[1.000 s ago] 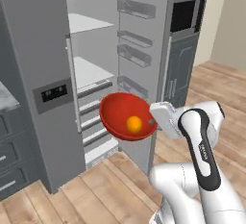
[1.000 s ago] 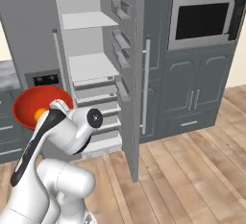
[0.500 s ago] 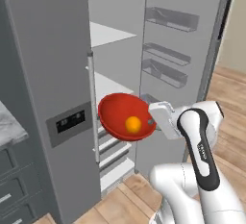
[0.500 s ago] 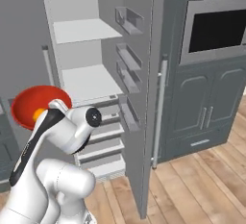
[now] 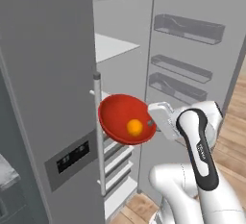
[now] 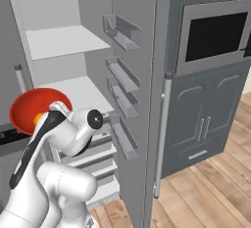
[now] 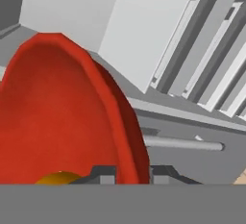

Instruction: Move the cup from next to the sink to the open cabinet. Then, move the bowl with the orange to the fridge to clear the area for faucet cleaning.

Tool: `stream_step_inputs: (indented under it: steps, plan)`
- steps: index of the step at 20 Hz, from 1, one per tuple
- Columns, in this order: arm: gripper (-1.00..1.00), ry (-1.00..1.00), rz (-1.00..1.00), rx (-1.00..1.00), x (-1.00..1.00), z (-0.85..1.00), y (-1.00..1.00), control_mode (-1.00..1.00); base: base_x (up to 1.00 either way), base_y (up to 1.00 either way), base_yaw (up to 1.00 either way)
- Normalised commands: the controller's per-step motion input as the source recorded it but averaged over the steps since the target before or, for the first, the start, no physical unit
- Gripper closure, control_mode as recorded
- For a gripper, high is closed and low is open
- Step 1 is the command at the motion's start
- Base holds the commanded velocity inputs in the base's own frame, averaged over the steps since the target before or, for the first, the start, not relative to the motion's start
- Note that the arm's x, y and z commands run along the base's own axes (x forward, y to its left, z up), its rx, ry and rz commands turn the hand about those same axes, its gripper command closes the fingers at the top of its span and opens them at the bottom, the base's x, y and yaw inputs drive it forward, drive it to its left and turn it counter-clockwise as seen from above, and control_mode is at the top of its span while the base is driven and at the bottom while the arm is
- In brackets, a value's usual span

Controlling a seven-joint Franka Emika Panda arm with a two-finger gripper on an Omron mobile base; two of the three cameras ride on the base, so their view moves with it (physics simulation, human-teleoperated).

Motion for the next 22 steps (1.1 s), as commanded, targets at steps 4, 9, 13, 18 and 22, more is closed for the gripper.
stream_step_inputs:
  steps: [4, 9, 13, 18, 22]
  plan:
    - [1.0, 0.0, 0.0, 0.0, 0.0, 0.0, 0.0, 1.0, 0.22, 0.0, -0.15]
    - [1.0, 0.0, 0.0, 0.0, 0.0, 0.0, 0.0, 1.0, -0.53, -0.03, -0.03]
    - [1.0, 0.0, 0.0, 0.0, 0.0, 0.0, 0.0, 1.0, -0.16, -0.18, -0.18]
    - [1.0, 0.0, 0.0, 0.0, 0.0, 0.0, 0.0, 1.0, 0.23, -0.1, -0.22]
    - [1.0, 0.0, 0.0, 0.0, 0.0, 0.0, 0.0, 1.0, 0.36, 0.01, -0.09]
